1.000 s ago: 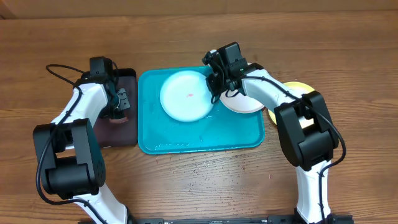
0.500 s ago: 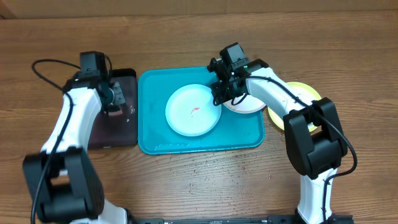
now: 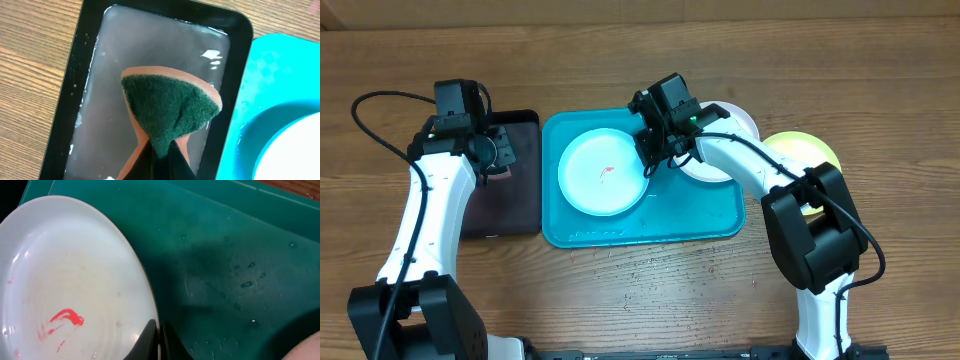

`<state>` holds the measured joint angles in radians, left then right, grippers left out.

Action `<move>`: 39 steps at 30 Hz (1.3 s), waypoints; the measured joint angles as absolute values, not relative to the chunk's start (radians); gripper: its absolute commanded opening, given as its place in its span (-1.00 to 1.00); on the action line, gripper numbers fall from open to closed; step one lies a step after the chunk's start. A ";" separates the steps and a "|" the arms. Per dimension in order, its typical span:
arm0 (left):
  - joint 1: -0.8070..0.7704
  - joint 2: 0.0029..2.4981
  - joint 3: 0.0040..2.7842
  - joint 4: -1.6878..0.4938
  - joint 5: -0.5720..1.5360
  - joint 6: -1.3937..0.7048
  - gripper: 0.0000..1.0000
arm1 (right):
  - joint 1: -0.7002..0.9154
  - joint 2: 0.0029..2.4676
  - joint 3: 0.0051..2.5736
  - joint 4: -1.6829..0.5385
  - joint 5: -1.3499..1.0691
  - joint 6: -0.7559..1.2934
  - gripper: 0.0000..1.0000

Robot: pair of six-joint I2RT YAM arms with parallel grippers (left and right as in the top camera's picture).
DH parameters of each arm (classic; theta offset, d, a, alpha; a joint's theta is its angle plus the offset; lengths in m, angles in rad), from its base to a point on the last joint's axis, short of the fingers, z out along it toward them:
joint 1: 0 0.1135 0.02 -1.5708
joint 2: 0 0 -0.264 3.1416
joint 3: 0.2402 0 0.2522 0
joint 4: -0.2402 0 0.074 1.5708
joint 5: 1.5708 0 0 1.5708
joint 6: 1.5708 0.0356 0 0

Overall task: Clean dirty plates on tray and stack at the side
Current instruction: 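Grip the white plate rim with the right gripper and hold it, then lift the sponge with the left gripper and move it toward the white plate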

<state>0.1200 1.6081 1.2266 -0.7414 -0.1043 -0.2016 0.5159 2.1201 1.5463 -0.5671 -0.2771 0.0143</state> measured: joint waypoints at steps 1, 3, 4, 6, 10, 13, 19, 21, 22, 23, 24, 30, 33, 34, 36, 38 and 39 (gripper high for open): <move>0.120 1.608 1.227 -0.741 -0.101 -0.202 -0.92 | 0.516 2.120 1.546 -0.570 -0.277 0.025 -0.92; 0.120 1.608 1.227 -0.741 -0.098 -0.202 -0.92 | 0.516 2.120 1.546 -0.569 -0.277 0.031 -0.92; 0.120 1.608 1.227 -0.739 -0.097 -0.202 -0.92 | 0.516 2.120 1.546 -0.570 -0.277 0.033 -0.92; 0.120 1.608 1.227 -0.735 -0.097 -0.201 -0.92 | 0.516 2.120 1.546 -0.569 -0.277 0.038 -0.92; 0.120 1.608 1.227 -0.731 -0.094 -0.199 -0.92 | 0.516 2.120 1.546 -0.569 -0.277 0.043 -0.92; 0.120 1.608 1.227 -0.707 -0.096 -0.199 -0.92 | 0.516 2.120 1.546 -0.569 -0.277 0.047 -0.92; 0.120 1.608 1.226 -0.575 -0.113 -0.200 -0.92 | 0.516 2.120 1.546 -0.569 -0.277 0.049 -0.92; 0.120 1.608 1.226 -0.559 -0.109 -0.204 -0.92 | 0.516 2.120 1.546 -0.569 -0.277 0.049 -0.92; 0.120 1.608 1.226 -0.553 -0.105 -0.207 -0.92 | 0.515 2.120 1.546 -0.569 -0.277 0.049 -0.92; 0.120 1.608 1.226 -0.548 -0.100 -0.210 -0.92 | 0.515 2.120 1.546 -0.570 -0.277 0.049 -0.92; 0.120 1.608 1.226 -0.543 -0.090 -0.211 -0.92 | 0.515 2.120 1.546 -0.569 -0.277 0.049 -0.92; 0.129 1.608 1.226 -0.510 -0.004 -0.211 -0.92 | 0.515 2.120 1.546 -0.567 -0.277 0.049 -0.92; 0.157 1.608 1.226 -0.499 0.094 -0.210 -0.92 | 0.515 2.120 1.546 -0.567 -0.277 0.049 -0.92; 0.174 1.608 1.226 -0.500 0.137 -0.210 -0.92 | 0.515 2.120 1.546 -0.566 -0.277 0.049 -0.92; 0.212 1.608 1.226 -0.500 0.211 -0.209 -0.92 | 0.515 2.120 1.546 -0.567 -0.277 0.049 -0.93; 0.270 1.608 1.226 -0.500 0.315 -0.199 -0.92 | 0.515 2.120 1.546 -0.566 -0.276 0.049 -0.93; 0.295 1.608 1.226 -0.501 0.364 -0.186 -0.92 | 0.515 2.120 1.546 -0.566 -0.277 0.049 -0.92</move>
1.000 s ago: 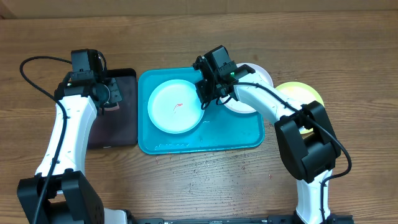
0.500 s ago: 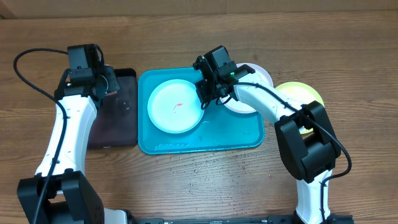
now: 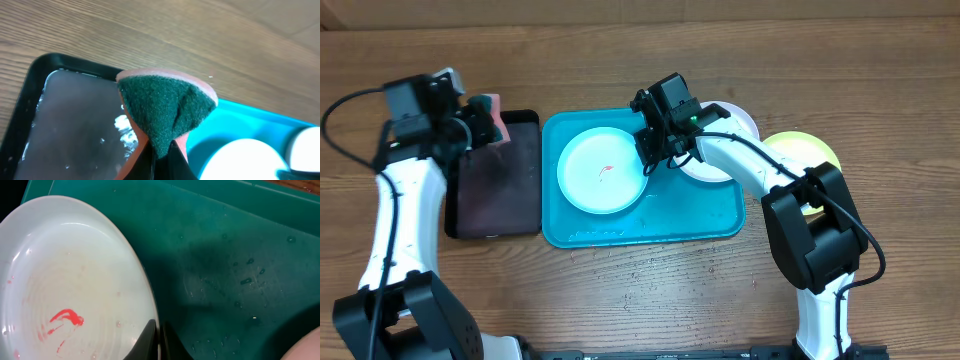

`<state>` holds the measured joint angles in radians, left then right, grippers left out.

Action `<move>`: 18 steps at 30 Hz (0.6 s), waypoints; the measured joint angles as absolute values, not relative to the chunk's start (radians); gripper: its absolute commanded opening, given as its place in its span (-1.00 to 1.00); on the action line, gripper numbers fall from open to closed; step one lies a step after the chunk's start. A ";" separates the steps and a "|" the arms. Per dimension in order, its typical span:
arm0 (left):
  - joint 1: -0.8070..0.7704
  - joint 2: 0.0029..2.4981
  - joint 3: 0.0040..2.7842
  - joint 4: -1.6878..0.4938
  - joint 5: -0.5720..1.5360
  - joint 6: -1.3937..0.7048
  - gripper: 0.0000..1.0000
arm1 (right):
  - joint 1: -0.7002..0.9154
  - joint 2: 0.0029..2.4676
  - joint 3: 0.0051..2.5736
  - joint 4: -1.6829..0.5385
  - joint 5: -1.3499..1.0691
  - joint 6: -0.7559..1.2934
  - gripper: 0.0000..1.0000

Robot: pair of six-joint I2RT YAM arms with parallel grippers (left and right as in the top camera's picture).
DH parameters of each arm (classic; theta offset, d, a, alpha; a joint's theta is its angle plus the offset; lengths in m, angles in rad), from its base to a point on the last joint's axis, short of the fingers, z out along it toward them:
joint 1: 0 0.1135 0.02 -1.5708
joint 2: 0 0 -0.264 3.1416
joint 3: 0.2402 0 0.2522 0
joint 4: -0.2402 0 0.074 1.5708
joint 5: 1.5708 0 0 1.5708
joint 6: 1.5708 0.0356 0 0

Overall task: Clean dirty plates on tray and stack at the side
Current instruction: 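Lift the sponge with the left gripper and move it toward the white plate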

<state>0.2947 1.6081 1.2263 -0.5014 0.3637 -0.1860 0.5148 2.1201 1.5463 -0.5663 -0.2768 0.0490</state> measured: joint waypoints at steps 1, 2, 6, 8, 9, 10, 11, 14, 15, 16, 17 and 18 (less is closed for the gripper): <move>0.316 1.608 1.226 -0.503 0.406 -0.176 -0.92 | 0.515 2.120 1.546 -0.566 -0.277 0.049 -0.93; 0.334 1.608 1.226 -0.506 0.442 -0.165 -0.92 | 0.515 2.120 1.546 -0.566 -0.277 0.049 -0.93; 0.392 1.608 1.226 -0.518 0.586 -0.125 -0.92 | 0.515 2.120 1.546 -0.566 -0.277 0.049 -0.93; 0.402 1.608 1.226 -0.521 0.622 -0.118 -0.92 | 0.515 2.120 1.546 -0.566 -0.277 0.049 -0.93; 0.407 1.608 1.226 -0.522 0.635 -0.115 -0.92 | 0.515 2.120 1.546 -0.566 -0.277 0.049 -0.93; 0.408 1.608 1.226 -0.523 0.647 -0.112 -0.92 | 0.515 2.120 1.546 -0.566 -0.277 0.049 -0.93; 0.408 1.608 1.226 -0.524 0.653 -0.109 -0.92 | 0.515 2.120 1.546 -0.566 -0.277 0.049 -0.93; 0.408 1.608 1.226 -0.524 0.671 -0.102 -0.92 | 0.515 2.120 1.546 -0.566 -0.277 0.049 -0.93; 0.408 1.608 1.226 -0.524 0.675 -0.101 -0.92 | 0.515 2.120 1.546 -0.566 -0.277 0.049 -0.93; 0.408 1.608 1.226 -0.524 0.677 -0.101 -0.91 | 0.515 2.120 1.546 -0.566 -0.277 0.049 -0.93; 0.408 1.608 1.226 -0.524 0.679 -0.101 -0.92 | 0.515 2.120 1.546 -0.567 -0.277 0.049 -0.93; 0.408 1.608 1.226 -0.524 0.682 -0.101 -0.92 | 0.515 2.120 1.546 -0.567 -0.276 0.049 -0.93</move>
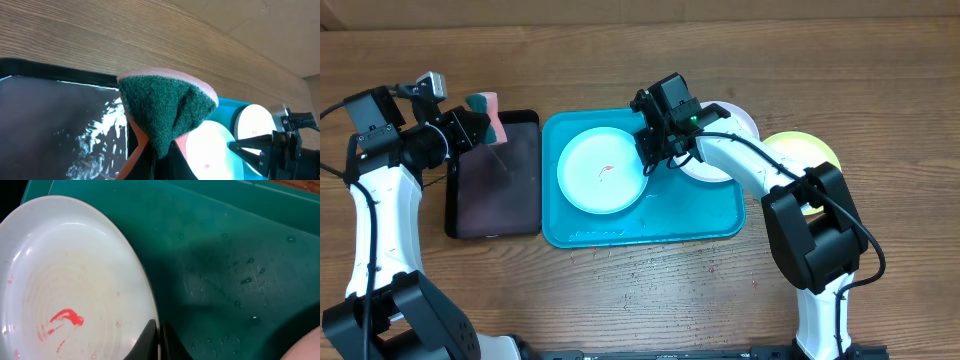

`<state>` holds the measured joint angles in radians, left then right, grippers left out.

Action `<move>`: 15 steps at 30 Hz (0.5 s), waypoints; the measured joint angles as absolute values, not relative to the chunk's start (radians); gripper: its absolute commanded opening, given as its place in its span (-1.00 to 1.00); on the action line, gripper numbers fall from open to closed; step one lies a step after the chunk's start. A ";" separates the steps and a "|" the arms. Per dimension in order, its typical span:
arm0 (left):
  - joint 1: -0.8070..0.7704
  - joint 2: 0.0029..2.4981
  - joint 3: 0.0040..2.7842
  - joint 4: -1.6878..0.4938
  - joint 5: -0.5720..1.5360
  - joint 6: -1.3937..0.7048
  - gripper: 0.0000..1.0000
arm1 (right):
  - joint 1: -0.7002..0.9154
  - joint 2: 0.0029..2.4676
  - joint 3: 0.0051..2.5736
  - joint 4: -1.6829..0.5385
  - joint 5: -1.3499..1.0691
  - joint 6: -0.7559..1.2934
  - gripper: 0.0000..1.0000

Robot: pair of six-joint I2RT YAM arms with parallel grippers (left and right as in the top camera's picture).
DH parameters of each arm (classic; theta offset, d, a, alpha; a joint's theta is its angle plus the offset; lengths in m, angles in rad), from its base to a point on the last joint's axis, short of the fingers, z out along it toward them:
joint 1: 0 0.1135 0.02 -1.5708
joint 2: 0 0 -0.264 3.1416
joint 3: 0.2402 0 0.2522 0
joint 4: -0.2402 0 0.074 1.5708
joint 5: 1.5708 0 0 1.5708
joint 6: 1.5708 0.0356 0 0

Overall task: Clean dirty plates on tray and stack at the side
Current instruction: 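Lift the sponge with the left gripper and move it toward the white plate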

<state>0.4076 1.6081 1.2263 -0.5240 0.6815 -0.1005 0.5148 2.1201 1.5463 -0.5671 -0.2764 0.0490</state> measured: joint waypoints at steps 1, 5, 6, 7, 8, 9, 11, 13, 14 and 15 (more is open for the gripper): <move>0.408 1.608 1.226 -0.525 0.683 -0.101 -0.92 | 0.515 2.120 1.546 -0.569 -0.277 0.049 -0.93; 0.383 1.608 1.226 -0.551 0.699 -0.101 -0.92 | 0.515 2.120 1.546 -0.571 -0.277 0.076 -0.92; 0.363 1.608 1.226 -0.562 0.695 -0.101 -0.92 | 0.515 2.120 1.546 -0.572 -0.278 0.092 -0.93; 0.332 1.608 1.226 -0.575 0.681 -0.102 -0.92 | 0.515 2.120 1.546 -0.573 -0.277 0.105 -0.93; 0.289 1.608 1.226 -0.586 0.659 -0.105 -0.92 | 0.515 2.120 1.546 -0.574 -0.278 0.122 -0.93; 0.247 1.608 1.226 -0.591 0.635 -0.112 -0.92 | 0.515 2.120 1.546 -0.575 -0.277 0.134 -0.93; 0.125 1.608 1.226 -0.595 0.559 -0.137 -0.92 | 0.515 2.120 1.546 -0.580 -0.278 0.177 -0.93; -0.009 1.608 1.226 -0.589 0.480 -0.173 -0.92 | 0.515 2.120 1.546 -0.585 -0.277 0.214 -0.93; -0.070 1.611 1.226 -0.585 0.445 -0.196 -0.92 | 0.515 2.120 1.546 -0.585 -0.277 0.235 -0.93; -0.116 1.615 1.226 -0.574 0.411 -0.218 -0.92 | 0.515 2.120 1.545 -0.586 -0.278 0.245 -0.93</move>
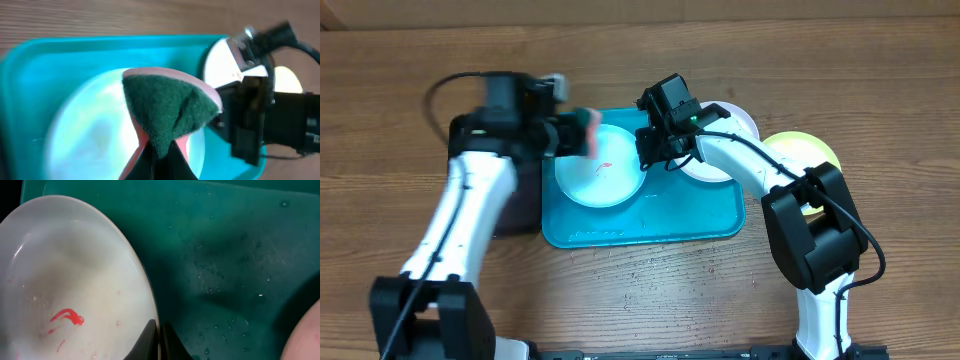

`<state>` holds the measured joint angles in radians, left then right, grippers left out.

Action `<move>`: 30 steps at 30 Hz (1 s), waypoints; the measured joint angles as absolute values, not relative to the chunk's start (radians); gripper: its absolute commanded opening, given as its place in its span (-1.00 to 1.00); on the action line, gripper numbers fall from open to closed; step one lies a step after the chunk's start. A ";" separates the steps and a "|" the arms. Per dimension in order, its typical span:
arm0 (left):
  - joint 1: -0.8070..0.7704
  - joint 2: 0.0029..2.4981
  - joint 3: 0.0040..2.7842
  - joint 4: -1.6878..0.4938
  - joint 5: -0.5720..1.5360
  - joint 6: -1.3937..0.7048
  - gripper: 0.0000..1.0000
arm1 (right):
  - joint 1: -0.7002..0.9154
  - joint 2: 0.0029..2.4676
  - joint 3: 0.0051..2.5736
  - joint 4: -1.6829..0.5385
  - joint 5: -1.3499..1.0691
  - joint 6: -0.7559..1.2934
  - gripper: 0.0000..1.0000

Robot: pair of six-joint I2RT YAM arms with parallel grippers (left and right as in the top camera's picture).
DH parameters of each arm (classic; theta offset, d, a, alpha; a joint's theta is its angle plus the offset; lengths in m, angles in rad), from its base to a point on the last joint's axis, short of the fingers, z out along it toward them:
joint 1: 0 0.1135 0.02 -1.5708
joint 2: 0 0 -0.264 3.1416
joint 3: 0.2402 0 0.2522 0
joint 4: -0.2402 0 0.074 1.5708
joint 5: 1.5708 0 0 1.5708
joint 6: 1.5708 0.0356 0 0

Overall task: Clean dirty plates on tray and stack at the side
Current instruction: 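Lift the sponge with the left gripper and move it toward the white plate, then scrub the white plate with the sponge in the left gripper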

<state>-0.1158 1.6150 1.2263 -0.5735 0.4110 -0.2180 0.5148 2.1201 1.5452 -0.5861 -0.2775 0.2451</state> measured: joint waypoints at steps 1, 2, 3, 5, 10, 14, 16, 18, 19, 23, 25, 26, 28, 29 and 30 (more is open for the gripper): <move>-0.160 1.623 1.226 -0.564 0.380 -0.242 -0.92 | 0.515 2.120 1.543 -0.586 -0.278 0.263 -0.93; -0.204 1.635 1.226 -0.559 0.350 -0.271 -0.92 | 0.515 2.120 1.538 -0.585 -0.278 0.279 -0.93; -0.235 1.647 1.226 -0.559 0.328 -0.292 -0.92 | 0.515 2.120 1.532 -0.583 -0.278 0.295 -0.93; -0.287 1.680 1.226 -0.555 0.282 -0.341 -0.92 | 0.515 2.120 1.515 -0.573 -0.277 0.320 -0.93; -0.346 1.764 1.226 -0.549 0.210 -0.432 -0.92 | 0.515 2.120 1.494 -0.573 -0.270 0.374 -0.93; -0.354 1.806 1.226 -0.549 0.179 -0.488 -0.92 | 0.515 2.120 1.494 -0.577 -0.252 0.420 -0.93; -0.354 1.819 1.226 -0.548 0.169 -0.503 -0.92 | 0.515 2.120 1.494 -0.591 -0.235 0.446 -0.93; -0.354 1.827 1.226 -0.549 0.152 -0.518 -0.91 | 0.515 2.120 1.494 -0.595 -0.221 0.469 -0.92; -0.354 1.830 1.226 -0.548 0.140 -0.525 -0.91 | 0.515 2.120 1.494 -0.595 -0.218 0.479 -0.92; -0.354 1.833 1.226 -0.537 0.098 -0.550 -0.92 | 0.515 2.120 1.494 -0.595 -0.220 0.505 -0.93; -0.354 1.833 1.226 -0.531 0.091 -0.558 -0.91 | 0.515 2.120 1.494 -0.594 -0.222 0.510 -0.93; -0.354 1.833 1.226 -0.530 0.089 -0.563 -0.92 | 0.516 2.120 1.494 -0.595 -0.222 0.513 -0.93; -0.354 1.833 1.226 -0.530 0.084 -0.577 -0.91 | 0.520 2.120 1.494 -0.594 -0.223 0.517 -0.93; -0.354 1.833 1.226 -0.529 0.084 -0.579 -0.91 | 0.523 2.120 1.494 -0.595 -0.223 0.519 -0.93; -0.354 1.833 1.226 -0.527 0.081 -0.582 -0.92 | 0.525 2.120 1.494 -0.595 -0.221 0.520 -0.93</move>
